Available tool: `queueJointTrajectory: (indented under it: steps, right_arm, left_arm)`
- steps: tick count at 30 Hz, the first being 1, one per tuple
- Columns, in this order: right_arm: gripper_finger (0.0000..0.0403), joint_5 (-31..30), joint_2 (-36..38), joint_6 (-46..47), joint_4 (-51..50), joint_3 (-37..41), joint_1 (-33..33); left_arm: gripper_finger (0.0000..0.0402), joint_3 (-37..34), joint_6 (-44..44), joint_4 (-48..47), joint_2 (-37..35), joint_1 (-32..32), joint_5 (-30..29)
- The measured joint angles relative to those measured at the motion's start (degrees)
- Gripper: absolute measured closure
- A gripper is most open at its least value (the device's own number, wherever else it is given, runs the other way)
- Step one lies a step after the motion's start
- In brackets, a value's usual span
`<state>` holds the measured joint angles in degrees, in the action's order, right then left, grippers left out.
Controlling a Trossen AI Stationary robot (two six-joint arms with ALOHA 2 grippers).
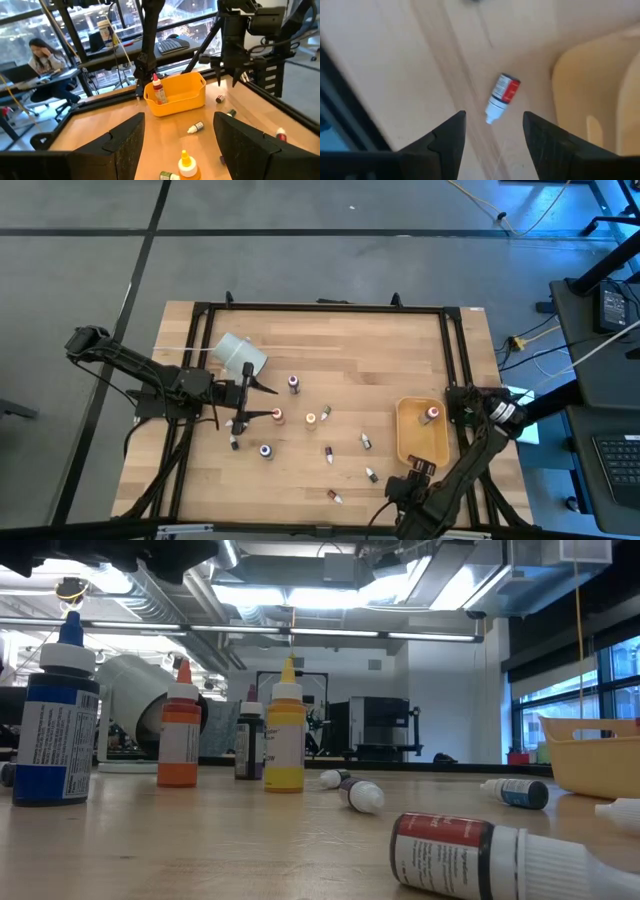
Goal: Pick & Place food coloring
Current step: Put the small red food coloring bottle into the yellow bin
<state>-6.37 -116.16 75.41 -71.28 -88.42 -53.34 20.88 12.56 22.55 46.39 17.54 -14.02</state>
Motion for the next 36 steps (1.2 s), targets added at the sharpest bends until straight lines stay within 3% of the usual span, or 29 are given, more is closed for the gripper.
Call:
queueJointTrajectory:
  steps: [15, 22, 36]
  right_arm:
    - [0.0205, 1.5, 0.0, 5.4, 2.9, 6.8, -0.1]
    - [0.0205, 1.5, 0.0, 5.3, 9.0, 10.0, -0.1]
    - [0.0211, 1.5, 0.0, 3.3, 11.3, 10.2, -0.1]
  left_arm:
    - [0.0171, 0.0, -1.9, 0.0, 0.0, 0.0, 0.0]
    - [0.0173, 0.0, -1.9, 0.0, 0.0, 0.0, 0.1]
    - [0.0173, 0.0, -1.8, 0.0, 0.0, 0.0, 0.1]
